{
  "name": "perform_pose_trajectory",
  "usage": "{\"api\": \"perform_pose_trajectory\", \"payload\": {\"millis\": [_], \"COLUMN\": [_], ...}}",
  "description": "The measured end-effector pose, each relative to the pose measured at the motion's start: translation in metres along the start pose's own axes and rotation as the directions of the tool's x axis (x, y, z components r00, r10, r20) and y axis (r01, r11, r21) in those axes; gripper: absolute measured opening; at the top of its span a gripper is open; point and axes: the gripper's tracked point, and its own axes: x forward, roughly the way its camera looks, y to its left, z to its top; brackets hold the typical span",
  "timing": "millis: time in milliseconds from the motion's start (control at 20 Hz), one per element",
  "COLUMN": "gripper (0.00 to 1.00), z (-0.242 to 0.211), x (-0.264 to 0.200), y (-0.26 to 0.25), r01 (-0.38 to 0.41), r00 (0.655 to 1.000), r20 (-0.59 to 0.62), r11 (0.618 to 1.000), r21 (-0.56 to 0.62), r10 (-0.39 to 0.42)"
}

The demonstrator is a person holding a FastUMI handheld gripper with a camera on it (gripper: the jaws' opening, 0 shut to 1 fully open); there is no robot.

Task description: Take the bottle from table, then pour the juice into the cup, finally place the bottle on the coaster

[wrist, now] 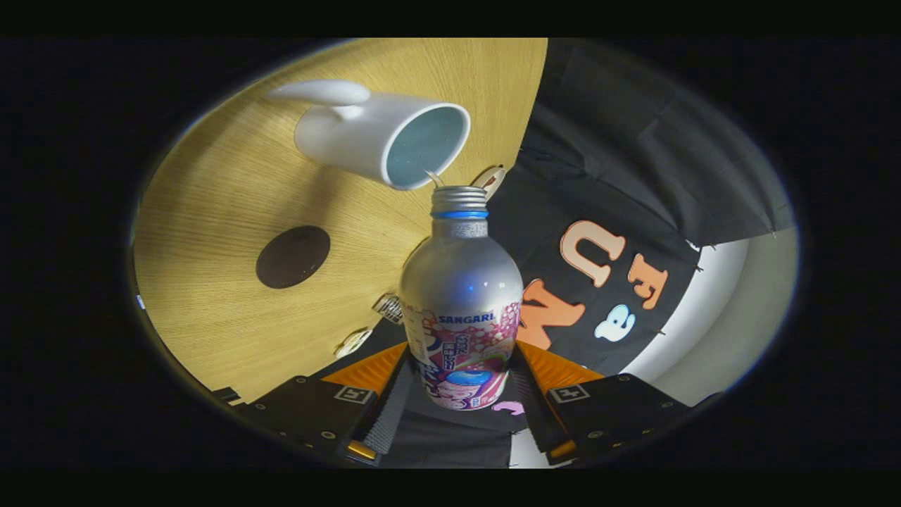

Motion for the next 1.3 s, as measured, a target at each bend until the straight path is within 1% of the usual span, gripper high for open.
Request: {"api": "perform_pose_trajectory", "payload": {"millis": [250, 350, 600, 800, 900, 1050, 1200, 1300], "gripper": [0.75, 0.75, 0.75, 0.75, 0.75, 0.76, 0.76, 0.76], "z": [0.001, 0.001, 0.003, 0.005, 0.011, 0.02, 0.009, 0.002], "x": [-0.001, -0.001, -0.002, -0.003, -0.003, -0.005, 0.004, 0.006], "y": [-0.001, 0.003, 0.019, 0.038, 0.049, 0.061, 0.06, 0.063], "r01": [-0.002, -0.012, -0.063, -0.099, -0.124, -0.145, -0.157, -0.156], "r00": [1.0, 1.0, 0.998, 0.995, 0.992, 0.988, 0.983, 0.981], "r20": [-0.001, 0.0, 0.002, 0.002, 0.016, 0.027, 0.036, 0.039], "r11": [1.0, 1.0, 0.987, 0.949, 0.914, 0.837, 0.719, 0.648], "r21": [-0.007, 0.015, 0.146, 0.298, 0.386, 0.528, 0.677, 0.745], "r10": [0.002, 0.012, 0.064, 0.103, 0.127, 0.154, 0.181, 0.192]}}
